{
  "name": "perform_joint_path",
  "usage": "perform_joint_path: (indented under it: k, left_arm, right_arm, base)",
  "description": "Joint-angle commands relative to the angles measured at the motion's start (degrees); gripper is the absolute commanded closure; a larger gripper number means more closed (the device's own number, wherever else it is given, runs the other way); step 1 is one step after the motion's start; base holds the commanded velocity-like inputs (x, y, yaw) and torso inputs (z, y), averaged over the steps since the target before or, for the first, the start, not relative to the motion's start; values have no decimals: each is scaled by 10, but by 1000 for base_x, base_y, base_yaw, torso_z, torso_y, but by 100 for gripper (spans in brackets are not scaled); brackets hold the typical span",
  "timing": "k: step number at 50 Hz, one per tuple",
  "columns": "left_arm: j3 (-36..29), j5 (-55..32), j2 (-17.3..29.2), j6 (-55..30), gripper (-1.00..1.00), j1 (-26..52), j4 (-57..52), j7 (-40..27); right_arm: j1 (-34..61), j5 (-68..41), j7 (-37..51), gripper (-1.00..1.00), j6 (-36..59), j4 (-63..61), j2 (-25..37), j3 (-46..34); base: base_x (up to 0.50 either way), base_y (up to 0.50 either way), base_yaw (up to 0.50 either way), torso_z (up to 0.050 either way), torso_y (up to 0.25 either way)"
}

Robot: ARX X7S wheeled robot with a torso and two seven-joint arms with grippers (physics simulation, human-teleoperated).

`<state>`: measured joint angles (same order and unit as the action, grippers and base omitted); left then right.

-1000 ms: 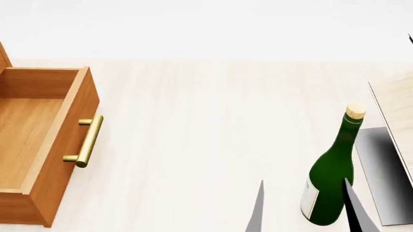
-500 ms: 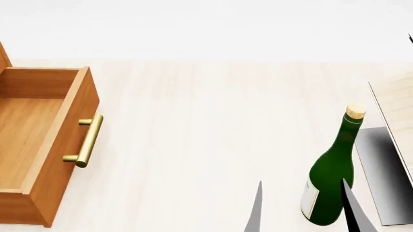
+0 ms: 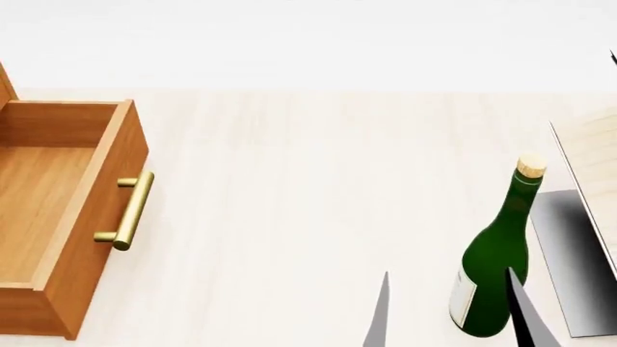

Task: Put the bowl on top of the cabinet.

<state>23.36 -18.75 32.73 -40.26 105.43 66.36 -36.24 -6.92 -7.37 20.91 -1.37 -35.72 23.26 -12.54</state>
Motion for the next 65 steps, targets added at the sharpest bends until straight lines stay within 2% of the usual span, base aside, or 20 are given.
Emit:
perform_joint_path:
  k: [1,29,38,39,60,65]
  left_arm:
    - [17,-10,6,16,100,-4,13,-15]
    - [40,-13,20,45,100,-20,48,-38]
    - [45,-19,16,31,100,-33,21,-38]
    - [44,-18,15,29,-100,-33,19,-38]
    - [20,-16,-15,-31,-100,-21,-64,-34]
    - [24,-29,-31,-75,-100,-33,-140,-46]
  right_arm:
    - [2,-1,0,-100,-1,3,2,-2]
    - [4,-3,3,-100,-1,4,6,-6]
    - [4,0,4,-100,0,5,6,-10]
    - [5,0,4,-100,0,5,7,-10]
    - [4,0,7,-100,-3,5,10,-13]
    - [2,1,8,-100,-4,4,11,-13]
  base:
    - [0,0,0,0,0]
    - [0,0,0,0,0]
    - [0,0,0,0,0]
    - [0,0,0,0,0]
    - [0,0,0,0,0]
    - [0,0,0,0,0]
